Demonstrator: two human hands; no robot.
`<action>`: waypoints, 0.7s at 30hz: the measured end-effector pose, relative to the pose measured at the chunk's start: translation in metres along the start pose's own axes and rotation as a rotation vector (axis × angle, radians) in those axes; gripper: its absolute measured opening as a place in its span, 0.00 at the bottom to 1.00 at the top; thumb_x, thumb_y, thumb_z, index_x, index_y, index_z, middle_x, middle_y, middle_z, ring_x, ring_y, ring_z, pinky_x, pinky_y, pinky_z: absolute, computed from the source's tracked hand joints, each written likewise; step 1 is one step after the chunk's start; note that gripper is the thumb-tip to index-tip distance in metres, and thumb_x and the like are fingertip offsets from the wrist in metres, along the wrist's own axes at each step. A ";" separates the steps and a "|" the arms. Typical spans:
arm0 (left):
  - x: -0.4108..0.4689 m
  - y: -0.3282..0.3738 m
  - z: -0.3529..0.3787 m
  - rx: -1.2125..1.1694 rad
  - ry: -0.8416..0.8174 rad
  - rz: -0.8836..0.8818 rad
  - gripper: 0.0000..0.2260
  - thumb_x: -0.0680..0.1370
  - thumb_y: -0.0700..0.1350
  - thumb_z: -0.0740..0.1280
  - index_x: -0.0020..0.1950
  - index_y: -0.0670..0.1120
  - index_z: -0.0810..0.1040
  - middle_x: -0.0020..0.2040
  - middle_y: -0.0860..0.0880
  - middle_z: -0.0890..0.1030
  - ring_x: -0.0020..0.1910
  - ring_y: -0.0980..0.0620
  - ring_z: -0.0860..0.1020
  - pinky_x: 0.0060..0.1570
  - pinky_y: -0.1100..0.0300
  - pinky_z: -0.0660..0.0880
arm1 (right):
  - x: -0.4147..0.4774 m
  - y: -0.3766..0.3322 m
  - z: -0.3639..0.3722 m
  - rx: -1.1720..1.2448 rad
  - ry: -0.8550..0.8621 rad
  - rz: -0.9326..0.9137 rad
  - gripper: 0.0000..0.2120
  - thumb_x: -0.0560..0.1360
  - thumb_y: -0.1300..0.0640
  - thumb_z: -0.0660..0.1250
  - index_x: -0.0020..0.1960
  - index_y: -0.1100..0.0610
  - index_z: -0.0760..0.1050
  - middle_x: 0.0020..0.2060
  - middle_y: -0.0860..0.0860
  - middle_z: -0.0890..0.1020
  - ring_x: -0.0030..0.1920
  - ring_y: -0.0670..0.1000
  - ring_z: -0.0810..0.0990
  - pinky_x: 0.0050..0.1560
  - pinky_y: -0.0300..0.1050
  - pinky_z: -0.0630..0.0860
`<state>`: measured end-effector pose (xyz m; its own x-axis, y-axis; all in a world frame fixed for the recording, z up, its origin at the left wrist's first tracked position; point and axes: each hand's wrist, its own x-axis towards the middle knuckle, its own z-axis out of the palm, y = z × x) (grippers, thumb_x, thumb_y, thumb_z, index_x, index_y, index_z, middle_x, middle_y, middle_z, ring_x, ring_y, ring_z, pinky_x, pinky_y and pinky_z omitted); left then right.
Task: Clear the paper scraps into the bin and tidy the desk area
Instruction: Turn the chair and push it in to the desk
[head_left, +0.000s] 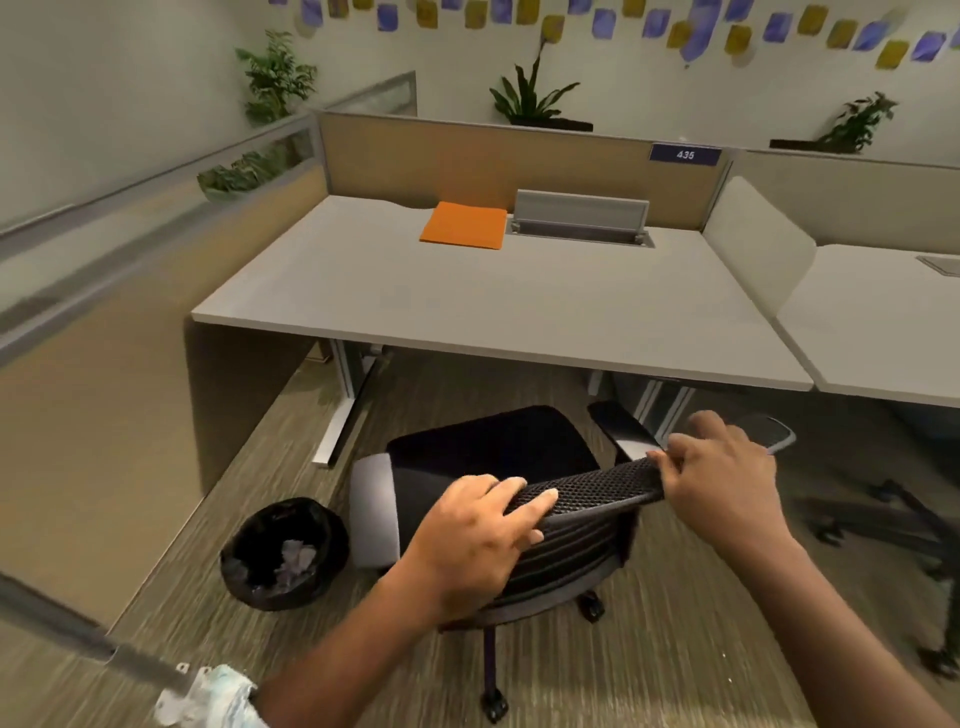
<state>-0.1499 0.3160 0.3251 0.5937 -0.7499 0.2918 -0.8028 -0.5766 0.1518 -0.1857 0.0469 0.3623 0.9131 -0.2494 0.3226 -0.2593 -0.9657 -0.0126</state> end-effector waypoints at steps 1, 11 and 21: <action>0.001 -0.013 -0.004 -0.028 0.024 -0.021 0.20 0.81 0.58 0.49 0.69 0.55 0.68 0.60 0.51 0.80 0.54 0.52 0.78 0.52 0.54 0.76 | 0.007 -0.004 0.006 0.147 -0.048 -0.027 0.12 0.77 0.49 0.64 0.35 0.49 0.72 0.37 0.45 0.75 0.38 0.47 0.74 0.40 0.48 0.73; 0.013 -0.116 -0.020 -0.056 0.161 -0.285 0.29 0.76 0.67 0.47 0.56 0.53 0.81 0.48 0.56 0.85 0.47 0.56 0.80 0.47 0.58 0.75 | 0.037 -0.045 0.040 0.367 -0.058 -0.077 0.19 0.79 0.39 0.50 0.58 0.42 0.76 0.50 0.41 0.83 0.51 0.44 0.80 0.55 0.45 0.73; 0.031 -0.201 -0.025 -0.035 0.168 -0.248 0.26 0.76 0.67 0.49 0.53 0.55 0.82 0.43 0.56 0.84 0.43 0.56 0.79 0.42 0.59 0.74 | 0.066 -0.087 0.047 0.169 -0.287 -0.158 0.37 0.69 0.23 0.41 0.72 0.39 0.60 0.70 0.42 0.70 0.71 0.47 0.63 0.71 0.53 0.54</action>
<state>0.0281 0.4170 0.3274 0.7569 -0.5218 0.3934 -0.6375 -0.7219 0.2691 -0.0881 0.1114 0.3404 0.9950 -0.0830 0.0550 -0.0741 -0.9863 -0.1474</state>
